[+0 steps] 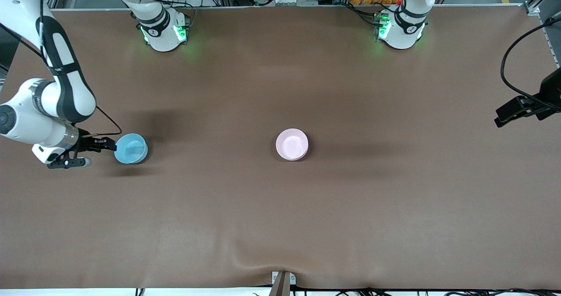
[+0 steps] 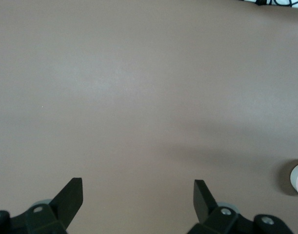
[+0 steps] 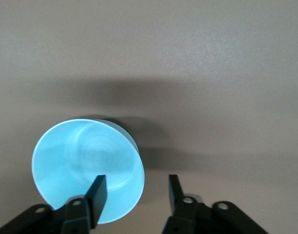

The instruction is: Stack pink and blue bowls on white bowl

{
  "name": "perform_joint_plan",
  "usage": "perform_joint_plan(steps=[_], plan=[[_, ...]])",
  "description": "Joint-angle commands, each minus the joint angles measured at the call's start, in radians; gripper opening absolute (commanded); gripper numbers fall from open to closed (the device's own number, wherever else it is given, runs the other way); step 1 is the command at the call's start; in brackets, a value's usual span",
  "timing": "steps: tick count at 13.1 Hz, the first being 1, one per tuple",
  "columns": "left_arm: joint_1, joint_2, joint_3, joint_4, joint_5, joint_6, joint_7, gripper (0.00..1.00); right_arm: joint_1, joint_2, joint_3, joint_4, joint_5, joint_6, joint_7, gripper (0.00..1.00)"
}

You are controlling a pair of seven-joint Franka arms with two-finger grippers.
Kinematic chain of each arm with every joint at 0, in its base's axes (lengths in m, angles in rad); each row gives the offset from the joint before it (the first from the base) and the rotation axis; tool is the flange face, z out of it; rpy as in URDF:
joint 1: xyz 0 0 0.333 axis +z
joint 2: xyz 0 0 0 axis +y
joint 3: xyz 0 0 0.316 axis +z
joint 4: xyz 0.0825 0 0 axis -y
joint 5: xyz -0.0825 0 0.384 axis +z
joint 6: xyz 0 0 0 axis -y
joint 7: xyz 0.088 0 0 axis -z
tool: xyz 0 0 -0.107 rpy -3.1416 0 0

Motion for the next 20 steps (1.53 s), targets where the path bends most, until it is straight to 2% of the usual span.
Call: perform_joint_plan(steps=[1,6,8,10,11,12,17,20], plan=[[-0.165,-0.069,0.177,-0.069,-0.031,-0.008,0.015,1.00,-0.024,0.021,0.011,-0.024,0.017,0.059,-0.036,0.50],[-0.170,-0.071,0.185,-0.069,-0.071,-0.013,-0.007,1.00,-0.024,0.038,0.011,-0.042,0.017,0.107,-0.048,0.36],[-0.164,-0.071,0.183,-0.069,-0.071,-0.036,0.005,1.00,-0.021,0.040,0.011,-0.054,0.017,0.124,-0.048,0.25],[-0.157,-0.072,0.186,-0.066,-0.071,-0.041,0.007,1.00,-0.022,0.046,0.011,-0.057,0.017,0.141,-0.049,0.22],[-0.155,-0.071,0.188,-0.066,-0.071,-0.039,0.007,1.00,-0.024,0.047,0.011,-0.063,0.017,0.151,-0.049,0.14],[-0.149,-0.071,0.188,-0.065,-0.071,-0.038,0.007,1.00,-0.022,0.047,0.011,-0.065,0.017,0.153,-0.049,0.02],[-0.149,-0.072,0.189,-0.062,-0.071,-0.027,0.007,1.00,-0.010,0.021,0.024,-0.045,0.020,0.080,-0.037,0.00],[-0.147,-0.086,0.189,-0.065,-0.085,-0.037,0.007,1.00,-0.005,-0.011,0.060,0.034,0.119,-0.101,0.001,0.00]])
